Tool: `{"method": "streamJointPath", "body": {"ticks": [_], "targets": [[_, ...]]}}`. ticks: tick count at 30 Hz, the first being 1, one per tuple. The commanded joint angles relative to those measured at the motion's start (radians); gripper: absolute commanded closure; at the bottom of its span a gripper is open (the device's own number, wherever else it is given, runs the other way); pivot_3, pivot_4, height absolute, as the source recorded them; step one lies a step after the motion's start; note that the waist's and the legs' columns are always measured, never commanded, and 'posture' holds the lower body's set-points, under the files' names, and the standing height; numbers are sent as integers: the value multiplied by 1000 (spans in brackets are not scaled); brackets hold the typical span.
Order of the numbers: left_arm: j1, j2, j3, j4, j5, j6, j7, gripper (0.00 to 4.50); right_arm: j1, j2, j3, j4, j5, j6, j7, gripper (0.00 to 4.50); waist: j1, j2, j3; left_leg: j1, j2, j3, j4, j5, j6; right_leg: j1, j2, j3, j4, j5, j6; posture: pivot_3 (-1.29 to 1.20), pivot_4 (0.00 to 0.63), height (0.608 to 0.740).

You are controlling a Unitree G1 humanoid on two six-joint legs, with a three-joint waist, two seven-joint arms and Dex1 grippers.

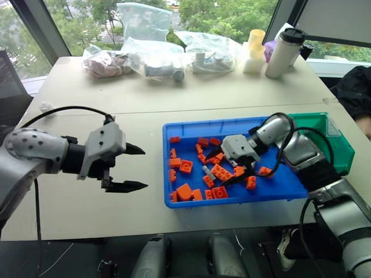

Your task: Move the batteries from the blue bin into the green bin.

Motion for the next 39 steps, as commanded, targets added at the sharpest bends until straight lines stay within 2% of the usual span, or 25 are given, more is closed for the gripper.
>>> {"method": "streamJointPath", "body": {"ticks": [1, 12, 15, 16, 17, 28, 32, 39], "targets": [[0, -4, 36, -19, -5, -2, 20, 0, -41, 37, -1, 58, -32, -52, 4, 48, 1, 0, 0, 0, 0, 0, 0, 0, 0, -1, 0, 0, 1, 0, 0, 0, 150, 740], [-13, -41, 16, -17, -5, -3, 62, 0, -60, 80, 25, 194, -141, -220, 14, 48, 0, 0, 0, 0, 0, 0, 0, 1, -3, -4, 0, 0, 7, 0, 0, 0, 150, 740], [-20, -47, 12, -16, -3, -2, 69, 0, -62, 97, 21, 209, -146, -239, 13, 732, 0, 0, 0, 0, 0, 0, 0, 2, -3, -4, 0, 0, 7, 0, 0, 0, 150, 740], [-21, -49, 11, -15, -3, -2, 70, 0, -63, 102, 20, 214, -150, -251, 6, 1324, 0, 0, 0, 0, 0, 0, 0, 2, -3, -4, 0, 0, 7, 0, 0, 0, 150, 740], [-22, -50, 11, -15, -3, -2, 71, 0, -65, 108, 18, 218, -154, -260, 1, 1678, -1, 0, 0, 0, 0, 0, 0, 2, -3, -4, 0, 0, 7, 0, 0, 0, 150, 740], [-11, -59, 15, -25, -6, 1, 84, 0, -69, 98, -14, 199, -150, -268, -25, 1678, 0, 0, 0, 0, 0, 0, 0, 2, -4, -4, 0, 0, 8, 0, 0, 0, 150, 740], [-16, -93, 39, -3, -37, 11, 99, 0, -79, 36, -140, 92, -70, -127, -95, 1678, 4, 0, 0, 0, 0, 0, 0, 2, -4, -5, 0, 1, 9, 0, 0, 0, 150, 740], [-75, -187, 2, 72, -41, -16, 117, 0, 60, -95, -450, -250, 164, 383, -282, 1678, 11, 0, 0, -1, 0, 0, 0, 2, -3, -6, -1, 1, 9, 0, 0, 0, 150, 740]]}}
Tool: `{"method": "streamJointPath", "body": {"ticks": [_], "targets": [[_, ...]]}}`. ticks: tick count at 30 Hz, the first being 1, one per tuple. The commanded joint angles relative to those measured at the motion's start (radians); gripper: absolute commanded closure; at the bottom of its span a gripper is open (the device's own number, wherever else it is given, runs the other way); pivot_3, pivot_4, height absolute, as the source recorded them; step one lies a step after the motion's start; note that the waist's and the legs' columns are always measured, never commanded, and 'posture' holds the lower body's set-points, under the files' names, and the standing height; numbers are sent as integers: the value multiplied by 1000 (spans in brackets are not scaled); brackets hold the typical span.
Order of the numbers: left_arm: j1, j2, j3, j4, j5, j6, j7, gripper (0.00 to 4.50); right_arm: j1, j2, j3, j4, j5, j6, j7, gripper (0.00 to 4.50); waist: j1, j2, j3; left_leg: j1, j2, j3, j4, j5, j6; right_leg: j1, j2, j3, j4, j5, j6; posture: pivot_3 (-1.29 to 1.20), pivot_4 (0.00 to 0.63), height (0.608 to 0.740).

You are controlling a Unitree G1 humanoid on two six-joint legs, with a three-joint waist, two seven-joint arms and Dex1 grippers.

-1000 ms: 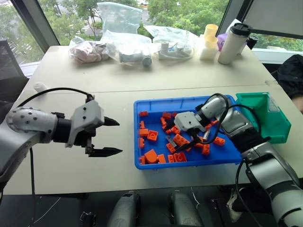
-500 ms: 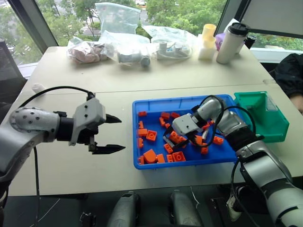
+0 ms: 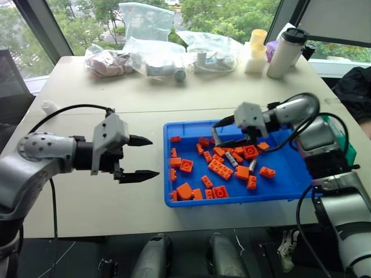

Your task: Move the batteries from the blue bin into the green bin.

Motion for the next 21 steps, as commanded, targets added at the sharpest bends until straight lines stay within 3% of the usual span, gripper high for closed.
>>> {"method": "streamJointPath", "body": {"ticks": [1, 7, 11, 21], "targets": [[-42, -32, -15, 26, 7, -27, -4, 0, 88, -54, -172, -185, 141, 263, -115, 1678, 3, 0, 0, 0, 0, 0, 0, 0, 0, 0, 0, 0, 0, 0, 0, 0, 150, 740], [-192, -191, -113, 144, 60, -106, -7, 0, 266, -117, -506, -365, 252, 527, -381, 1678, 3, 0, 0, 0, -1, 2, 0, 0, 1, 0, -1, 1, 0, 0, 0, 0, 150, 740], [-309, -344, -198, 271, 124, -186, -13, 0, 425, -99, -716, -422, 244, 575, -549, 1678, 20, 0, 0, 0, -1, 2, 1, 0, 1, 1, 0, 1, 0, 0, 0, 0, 150, 740], [-359, -455, -226, 341, 157, -237, -45, 0, 609, -157, -746, -336, 140, 467, -690, 1678, -4, 0, -1, 1, 0, 4, 0, 1, 3, 1, 1, 3, 1, 0, 0, 0, 150, 740]]}}
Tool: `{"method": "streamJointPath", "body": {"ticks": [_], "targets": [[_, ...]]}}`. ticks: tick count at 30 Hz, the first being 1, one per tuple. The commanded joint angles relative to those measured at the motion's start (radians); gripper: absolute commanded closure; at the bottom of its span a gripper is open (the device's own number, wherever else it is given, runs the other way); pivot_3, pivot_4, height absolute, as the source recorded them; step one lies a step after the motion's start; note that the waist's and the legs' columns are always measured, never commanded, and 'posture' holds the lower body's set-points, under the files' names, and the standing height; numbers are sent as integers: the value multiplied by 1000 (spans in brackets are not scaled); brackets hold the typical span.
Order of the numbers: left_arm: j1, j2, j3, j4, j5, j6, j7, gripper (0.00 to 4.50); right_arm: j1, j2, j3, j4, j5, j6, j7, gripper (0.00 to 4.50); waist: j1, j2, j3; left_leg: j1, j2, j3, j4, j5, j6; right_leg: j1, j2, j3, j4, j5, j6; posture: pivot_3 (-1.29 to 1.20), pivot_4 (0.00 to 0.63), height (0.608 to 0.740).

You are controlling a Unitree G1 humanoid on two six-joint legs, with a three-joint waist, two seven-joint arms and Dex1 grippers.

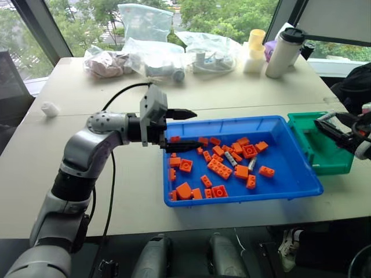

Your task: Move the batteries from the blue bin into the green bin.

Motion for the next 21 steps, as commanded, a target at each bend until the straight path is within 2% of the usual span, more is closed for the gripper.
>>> {"method": "streamJointPath", "body": {"ticks": [1, 3, 6, 7, 8, 13, 17, 21], "targets": [[-23, -19, 6, -10, 13, -25, 2, 0, -1, -32, -7, 22, -30, -53, -42, 1678, -2, 0, 0, 0, 0, 0, 0, 0, 0, 0, 0, 0, 0, 0, 0, 0, 150, 740], [-24, -32, 8, -9, 17, -26, 11, 0, -2, -36, 17, 63, -55, -78, -66, 1678, 0, 0, 0, 0, 0, 0, 0, 0, 0, 0, 0, 0, 0, 0, 0, 0, 150, 740], [-15, -43, 14, -15, 23, -24, 24, 0, -3, -30, 34, 111, -67, -106, -88, 740, 0, 0, 0, 0, 0, 0, 0, 0, 0, 1, 0, 0, 0, 0, 0, 0, 150, 740], [-11, -41, 16, -19, 23, -22, 26, 0, -4, -30, 38, 121, -69, -113, -92, 234, 0, 0, 0, 0, 0, 0, 0, 0, 0, 1, 0, 0, 0, 0, 0, 0, 150, 740], [-6, -38, 19, -25, 22, -20, 26, 0, -6, -29, 40, 128, -69, -118, -99, 37, 1, 0, 0, 0, 0, 0, 0, 0, 0, 1, 0, 0, 0, 0, 0, 0, 150, 740], [12, -13, 38, -50, 15, 1, 34, 0, -26, -10, 30, 114, -29, -131, -110, 37, 1, 0, 0, 0, 0, 0, 0, 0, 0, 1, 0, 0, 0, 0, 0, 0, 150, 740], [23, 18, 47, -65, 8, 18, 23, 0, -52, 8, 27, 5, 96, -89, -51, 37, -4, 0, 0, 1, 0, 0, 0, 0, 0, 1, 1, 0, 0, 0, 0, 0, 150, 740], [40, 72, 47, -91, 1, 37, -9, 0, -61, -29, 81, -134, 213, 18, 28, 37, -1, 0, 0, 1, 1, -1, 0, 0, 0, 1, 1, 0, 0, 0, 0, 0, 150, 740]]}}
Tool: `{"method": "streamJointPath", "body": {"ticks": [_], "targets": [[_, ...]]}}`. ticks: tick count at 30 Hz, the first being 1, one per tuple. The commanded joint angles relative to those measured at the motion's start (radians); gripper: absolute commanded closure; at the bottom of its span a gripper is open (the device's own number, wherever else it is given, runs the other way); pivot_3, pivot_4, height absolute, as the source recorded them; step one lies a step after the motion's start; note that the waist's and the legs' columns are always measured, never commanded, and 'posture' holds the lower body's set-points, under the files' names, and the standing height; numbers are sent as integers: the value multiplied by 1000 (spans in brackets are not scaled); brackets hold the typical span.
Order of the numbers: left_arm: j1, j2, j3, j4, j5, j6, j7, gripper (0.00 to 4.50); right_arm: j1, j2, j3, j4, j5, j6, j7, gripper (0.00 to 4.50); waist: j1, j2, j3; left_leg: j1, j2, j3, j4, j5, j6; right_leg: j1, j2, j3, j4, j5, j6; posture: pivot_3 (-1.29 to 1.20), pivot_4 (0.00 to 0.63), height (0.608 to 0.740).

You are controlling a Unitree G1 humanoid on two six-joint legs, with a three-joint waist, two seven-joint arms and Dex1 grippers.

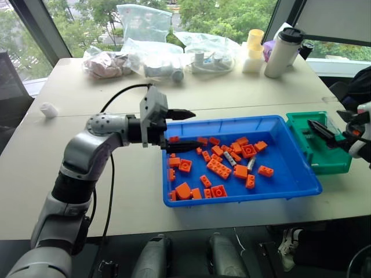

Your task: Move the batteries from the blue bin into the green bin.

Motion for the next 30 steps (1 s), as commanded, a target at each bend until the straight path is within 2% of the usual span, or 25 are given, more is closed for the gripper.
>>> {"method": "streamJointPath", "body": {"ticks": [1, 4, 7, 11, 15, 23, 30], "targets": [[2, 51, 33, -51, -19, 14, -37, 0, -25, -61, 39, -146, 110, 96, 68, 37, 2, 0, 0, 0, 0, 0, 0, 0, 0, 0, 0, 0, 0, 0, 0, 0, 150, 740], [18, 136, 18, -79, 2, 14, -94, 0, -41, -122, 170, -241, 151, 174, 135, 37, 2, 0, 0, 0, 0, 0, 0, 0, 0, 1, 0, 0, 0, 0, 0, 0, 150, 740], [26, 177, 6, -90, 21, 2, -113, 0, -48, -143, 267, -261, 136, 168, 173, 37, 4, -1, 0, 0, 0, -1, 0, 0, 0, 1, 0, -1, -1, 0, 0, 0, 150, 740], [35, 190, 22, -108, 9, 20, -110, 0, -44, -170, 440, -236, 5, 7, 261, 37, 6, -1, 1, 0, -1, -1, 1, 0, 1, 2, -1, -1, -1, 0, 0, 0, 150, 740], [43, 190, 28, -121, 6, 31, -93, 0, -101, -152, 594, -110, -138, -213, 355, 37, 1, -1, 1, 0, 0, -1, 1, 0, 1, 2, 0, -1, -1, 0, 0, 0, 150, 740], [67, 186, 42, -159, -7, 52, -51, 0, -278, -80, 745, 128, -279, -397, 473, 37, 0, -1, 1, 0, 0, -1, 1, 0, 0, 1, 0, -1, 0, 0, 0, 0, 150, 740], [84, 181, 51, -190, -22, 74, -15, 0, -351, -34, 834, 284, -405, -592, 534, 37, 2, -1, 1, -1, 0, -1, 2, 0, 0, 0, 0, -1, -1, 0, 0, 0, 150, 740]]}}
